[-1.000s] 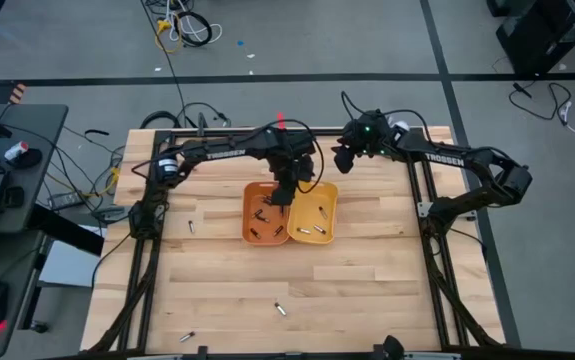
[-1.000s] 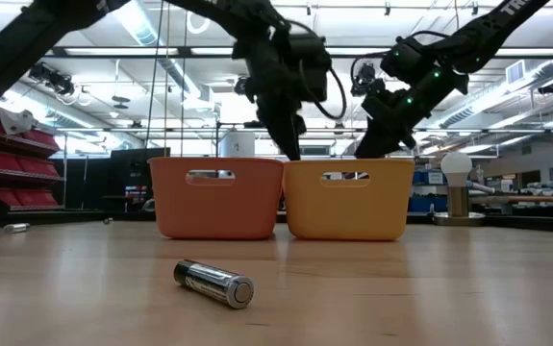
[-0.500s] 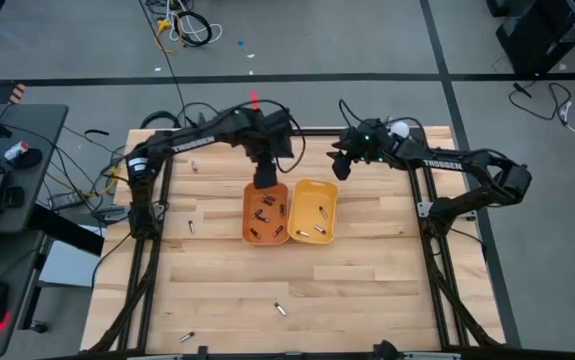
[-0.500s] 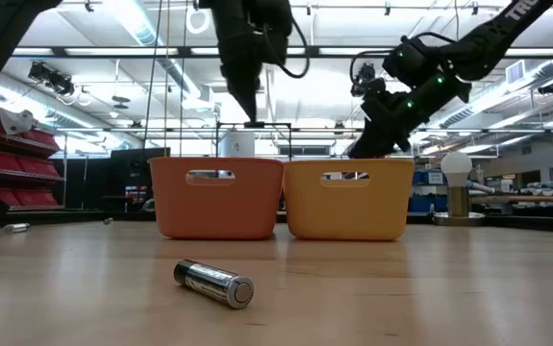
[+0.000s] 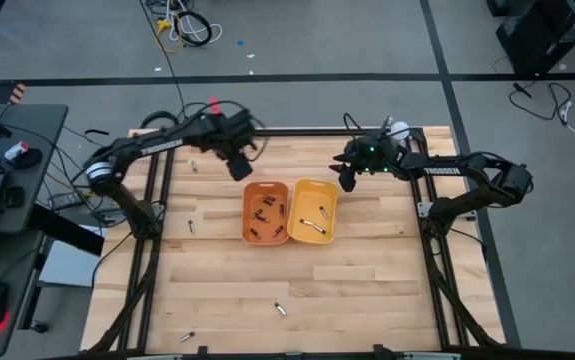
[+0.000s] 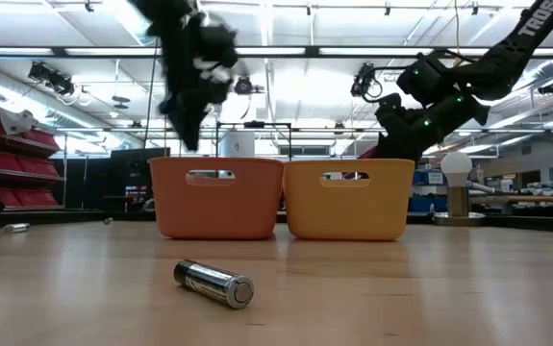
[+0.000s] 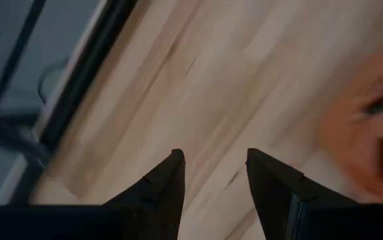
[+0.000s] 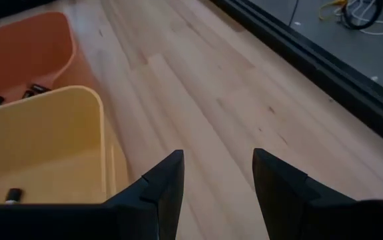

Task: Sort batteries
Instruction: Put the silver battery into the yellow bin

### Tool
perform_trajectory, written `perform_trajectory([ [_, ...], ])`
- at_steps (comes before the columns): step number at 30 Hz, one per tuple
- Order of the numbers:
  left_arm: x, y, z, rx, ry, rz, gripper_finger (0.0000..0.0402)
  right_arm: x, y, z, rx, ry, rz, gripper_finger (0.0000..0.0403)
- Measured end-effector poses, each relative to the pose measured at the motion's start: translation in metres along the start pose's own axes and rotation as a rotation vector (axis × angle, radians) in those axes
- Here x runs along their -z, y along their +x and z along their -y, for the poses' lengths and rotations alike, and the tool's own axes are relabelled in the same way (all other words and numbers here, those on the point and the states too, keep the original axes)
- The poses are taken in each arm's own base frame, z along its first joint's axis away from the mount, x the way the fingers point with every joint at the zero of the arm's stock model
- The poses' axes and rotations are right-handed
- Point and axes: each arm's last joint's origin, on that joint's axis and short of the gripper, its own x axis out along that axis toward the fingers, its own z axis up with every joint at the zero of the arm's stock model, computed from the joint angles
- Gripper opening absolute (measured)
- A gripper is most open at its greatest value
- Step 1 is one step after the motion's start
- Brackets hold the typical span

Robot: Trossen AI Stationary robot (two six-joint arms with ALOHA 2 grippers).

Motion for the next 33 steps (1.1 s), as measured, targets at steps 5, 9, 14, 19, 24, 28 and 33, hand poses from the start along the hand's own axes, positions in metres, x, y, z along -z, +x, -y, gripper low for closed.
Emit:
perform_trajectory([
  [5, 0.053, 0.037, -0.025, -0.060, -0.277, 0.005, 0.0156, -0.003, -0.001, 0.002, -0.031, -0.003, 0.031, 0.0164],
  [9, 0.087, 0.059, -0.044, -0.123, -0.584, -0.057, 0.0156, -0.008, -0.001, 0.002, -0.038, -0.010, 0.085, 0.0164],
  [14, 0.112, 0.076, -0.061, -0.205, -0.850, -0.150, 0.0156, -0.017, -0.002, 0.000, -0.079, -0.011, 0.171, 0.0164],
  [19, 0.115, 0.079, -0.072, -0.276, -0.889, -0.130, 0.0156, -0.023, -0.004, -0.001, -0.118, -0.013, 0.229, 0.0164],
  [24, 0.111, 0.081, -0.080, -0.296, -0.922, -0.063, 0.0156, -0.023, -0.004, -0.001, -0.122, -0.013, 0.227, 0.0164],
  [28, 0.112, 0.083, -0.086, -0.301, -0.943, -0.060, 0.0156, -0.023, -0.003, -0.001, -0.123, -0.013, 0.223, 0.0164],
  [33, 0.119, 0.091, -0.084, -0.284, -0.949, -0.093, 0.0156, -0.021, -0.003, -0.001, -0.122, -0.012, 0.205, 0.0164],
])
